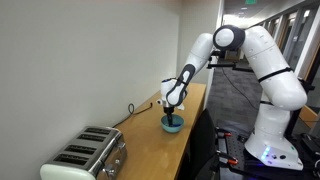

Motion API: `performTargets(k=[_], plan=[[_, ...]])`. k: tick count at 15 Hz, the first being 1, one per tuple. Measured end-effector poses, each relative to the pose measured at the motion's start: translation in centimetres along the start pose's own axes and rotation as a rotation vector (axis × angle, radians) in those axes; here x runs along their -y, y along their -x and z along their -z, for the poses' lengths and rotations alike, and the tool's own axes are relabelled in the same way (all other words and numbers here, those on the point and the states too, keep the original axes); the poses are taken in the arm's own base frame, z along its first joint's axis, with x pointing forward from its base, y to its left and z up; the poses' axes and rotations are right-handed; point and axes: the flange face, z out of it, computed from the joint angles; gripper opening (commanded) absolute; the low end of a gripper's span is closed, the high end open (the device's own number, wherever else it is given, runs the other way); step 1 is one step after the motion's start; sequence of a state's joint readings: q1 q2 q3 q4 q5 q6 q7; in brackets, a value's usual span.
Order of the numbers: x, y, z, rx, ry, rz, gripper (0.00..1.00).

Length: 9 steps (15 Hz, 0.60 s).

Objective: Pick up the pen from the light blue bowl and put it on the table.

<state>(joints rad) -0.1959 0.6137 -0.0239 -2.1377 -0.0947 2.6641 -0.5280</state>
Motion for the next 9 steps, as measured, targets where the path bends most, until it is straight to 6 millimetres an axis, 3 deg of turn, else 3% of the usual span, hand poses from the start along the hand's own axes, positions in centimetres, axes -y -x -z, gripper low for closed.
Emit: performTargets(k=[7, 9], plan=[[-0.22, 0.03, -0.97, 0.009, -0.006, 0.000, 0.03], [-0.40, 0.08, -0.92, 0.008, -0.005, -0.002, 0.00]])
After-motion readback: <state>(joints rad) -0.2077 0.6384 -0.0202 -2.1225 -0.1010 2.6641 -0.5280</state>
